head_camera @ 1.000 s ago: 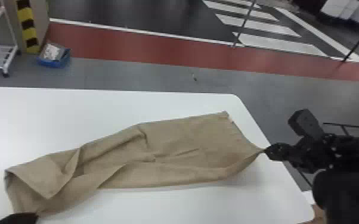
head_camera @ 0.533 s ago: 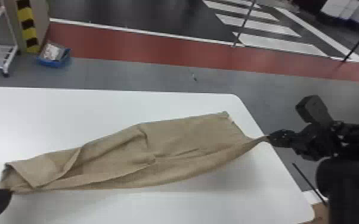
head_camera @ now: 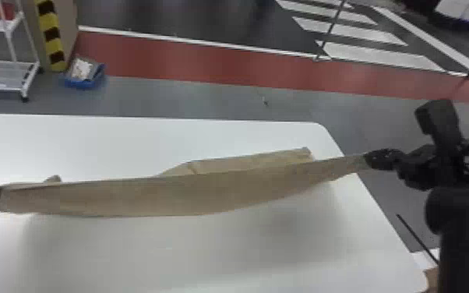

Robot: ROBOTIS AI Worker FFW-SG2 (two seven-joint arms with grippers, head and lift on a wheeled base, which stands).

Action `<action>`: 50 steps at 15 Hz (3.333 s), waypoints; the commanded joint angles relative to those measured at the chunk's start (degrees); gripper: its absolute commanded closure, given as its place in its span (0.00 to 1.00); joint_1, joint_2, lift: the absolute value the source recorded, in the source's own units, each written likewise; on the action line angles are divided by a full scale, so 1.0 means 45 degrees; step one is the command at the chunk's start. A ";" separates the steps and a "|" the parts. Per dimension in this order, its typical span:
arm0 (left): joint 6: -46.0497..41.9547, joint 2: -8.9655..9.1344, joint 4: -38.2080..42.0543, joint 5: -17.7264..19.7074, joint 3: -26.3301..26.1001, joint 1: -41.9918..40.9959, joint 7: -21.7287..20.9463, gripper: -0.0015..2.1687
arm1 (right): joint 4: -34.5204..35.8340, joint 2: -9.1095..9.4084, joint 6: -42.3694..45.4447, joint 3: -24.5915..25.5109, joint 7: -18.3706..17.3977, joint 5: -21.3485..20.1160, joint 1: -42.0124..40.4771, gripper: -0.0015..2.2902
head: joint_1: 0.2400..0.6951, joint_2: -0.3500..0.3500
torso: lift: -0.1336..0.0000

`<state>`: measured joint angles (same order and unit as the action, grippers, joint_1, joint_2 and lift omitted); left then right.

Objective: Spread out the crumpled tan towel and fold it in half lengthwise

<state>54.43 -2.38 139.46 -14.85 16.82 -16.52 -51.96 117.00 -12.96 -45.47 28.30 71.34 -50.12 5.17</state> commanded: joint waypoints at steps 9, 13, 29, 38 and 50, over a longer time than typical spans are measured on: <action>0.1098 0.0176 -0.4878 -0.1818 -0.3152 0.6015 0.1175 0.83 | -0.2699 -0.0576 -0.1840 -0.3183 -0.2083 -0.0307 0.3304 0.52 | 0.83 0.12 | 0.07; 0.0786 0.0255 -0.7866 -0.1759 -0.3562 0.8535 0.2035 0.83 | -0.4750 -0.0615 -0.1215 -0.3827 -0.3176 -0.0698 0.4788 0.52 | 0.78 0.14 | 0.07; -0.2378 -0.0253 -0.7300 -0.1681 -0.2039 0.7480 0.2269 0.83 | -0.1664 -0.1377 -0.1723 -0.2636 -0.3645 0.1236 0.2425 0.52 | 0.34 0.19 | 0.07; -0.9488 -0.0253 -0.3686 0.0096 0.1106 -0.2403 0.1058 0.83 | 0.4429 0.1123 0.1910 0.0528 -0.2454 0.4224 -0.7497 0.57 | 1.00 0.23 | 0.07; -0.9332 -0.0156 -0.2222 0.0331 0.1946 -0.3594 -0.0036 0.82 | 0.5094 0.1611 0.1363 0.1837 -0.1243 0.5005 -0.7497 0.57 | 1.00 0.21 | 0.07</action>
<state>10.81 -3.04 129.50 -12.21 26.05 -33.66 -52.01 140.26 -5.73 -38.92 36.56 65.04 -27.22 -29.40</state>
